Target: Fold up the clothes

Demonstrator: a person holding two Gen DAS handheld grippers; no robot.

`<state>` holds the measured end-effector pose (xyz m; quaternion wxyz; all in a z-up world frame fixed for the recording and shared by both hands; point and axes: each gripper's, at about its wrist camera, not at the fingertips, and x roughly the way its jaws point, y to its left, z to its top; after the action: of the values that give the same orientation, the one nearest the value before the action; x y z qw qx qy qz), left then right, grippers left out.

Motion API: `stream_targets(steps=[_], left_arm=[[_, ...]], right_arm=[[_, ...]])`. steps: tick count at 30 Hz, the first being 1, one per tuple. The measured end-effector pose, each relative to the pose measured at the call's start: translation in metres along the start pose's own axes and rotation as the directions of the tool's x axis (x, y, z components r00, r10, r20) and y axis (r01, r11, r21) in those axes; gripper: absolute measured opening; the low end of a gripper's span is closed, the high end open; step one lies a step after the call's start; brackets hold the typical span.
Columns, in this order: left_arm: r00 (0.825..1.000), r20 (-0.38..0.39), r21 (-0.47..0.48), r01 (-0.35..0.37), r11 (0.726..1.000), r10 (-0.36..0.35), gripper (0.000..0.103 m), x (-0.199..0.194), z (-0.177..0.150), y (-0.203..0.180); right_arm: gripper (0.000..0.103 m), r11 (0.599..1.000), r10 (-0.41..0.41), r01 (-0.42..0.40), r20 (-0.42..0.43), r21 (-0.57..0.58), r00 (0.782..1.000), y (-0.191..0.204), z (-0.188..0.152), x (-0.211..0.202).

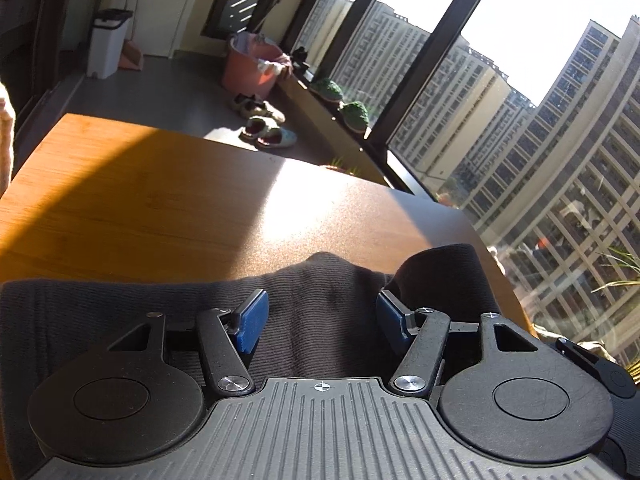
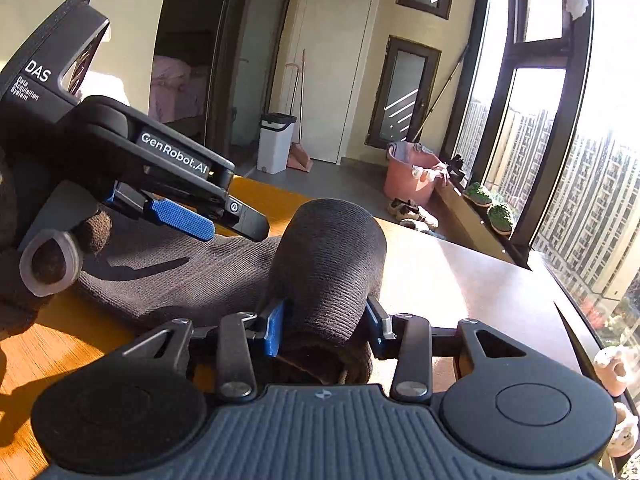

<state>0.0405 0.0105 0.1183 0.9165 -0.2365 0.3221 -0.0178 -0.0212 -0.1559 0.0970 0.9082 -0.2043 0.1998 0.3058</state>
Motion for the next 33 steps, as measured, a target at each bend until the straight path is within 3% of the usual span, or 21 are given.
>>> stream_targets(steps=[4,8,11,13,16,19,23,26,28,30,32,33], left_arm=[[0.997,0.030,0.015,0.068,0.998,-0.069,0.067,-0.014,0.003,-0.014],[0.998,0.034,0.066,0.051,0.996,-0.053,0.065,-0.008,0.002,-0.027],[0.999,0.037,0.113,-0.017,0.993,0.013,0.069,0.005,-0.004,-0.027],[0.998,0.039,0.126,-0.049,0.991,0.044,0.069,0.013,-0.006,-0.022],[0.998,0.038,0.111,-0.056,0.992,0.052,0.073,0.019,-0.007,-0.012],[0.999,0.039,0.085,-0.037,0.996,0.033,0.074,0.018,-0.006,-0.005],[0.998,0.046,0.083,-0.036,0.996,0.033,0.075,0.014,-0.007,-0.004],[0.999,0.045,0.080,-0.034,0.996,0.031,0.076,0.014,-0.006,0.000],[0.999,0.044,0.080,-0.034,0.996,0.030,0.076,0.014,-0.006,0.000],[0.998,0.043,0.082,-0.038,0.996,0.034,0.076,0.016,-0.006,-0.001],[0.998,0.043,0.081,-0.042,0.996,0.038,0.077,0.017,-0.006,-0.001],[0.998,0.042,0.079,-0.042,0.996,0.039,0.077,0.016,-0.005,-0.001]], right_arm=[[0.041,0.982,-0.036,0.037,0.009,-0.185,0.999,0.031,0.003,0.001],[0.044,0.965,-0.044,0.047,0.015,-0.257,0.999,0.047,0.004,0.003],[0.053,0.994,0.056,-0.054,0.011,-0.098,0.998,0.025,0.010,-0.002],[0.062,0.991,0.132,-0.133,0.022,0.036,0.991,0.006,0.013,-0.006],[0.065,0.942,0.189,-0.192,0.036,0.275,0.981,-0.026,0.015,-0.005],[0.071,0.900,0.200,-0.180,-0.009,0.398,0.980,-0.041,0.007,0.015],[0.073,0.839,0.223,-0.197,0.009,0.507,0.975,-0.051,-0.004,0.023],[0.077,0.899,0.149,-0.147,0.027,0.412,0.988,-0.040,-0.004,0.016],[0.081,0.965,0.058,-0.068,0.049,0.254,0.997,-0.018,0.001,0.007],[0.081,0.997,0.003,-0.009,0.081,0.073,0.997,0.002,0.007,0.002],[0.057,0.999,0.005,-0.002,0.074,-0.040,0.997,0.017,0.012,0.001],[0.049,0.998,0.022,-0.019,0.054,-0.055,0.998,0.021,0.014,0.004]])
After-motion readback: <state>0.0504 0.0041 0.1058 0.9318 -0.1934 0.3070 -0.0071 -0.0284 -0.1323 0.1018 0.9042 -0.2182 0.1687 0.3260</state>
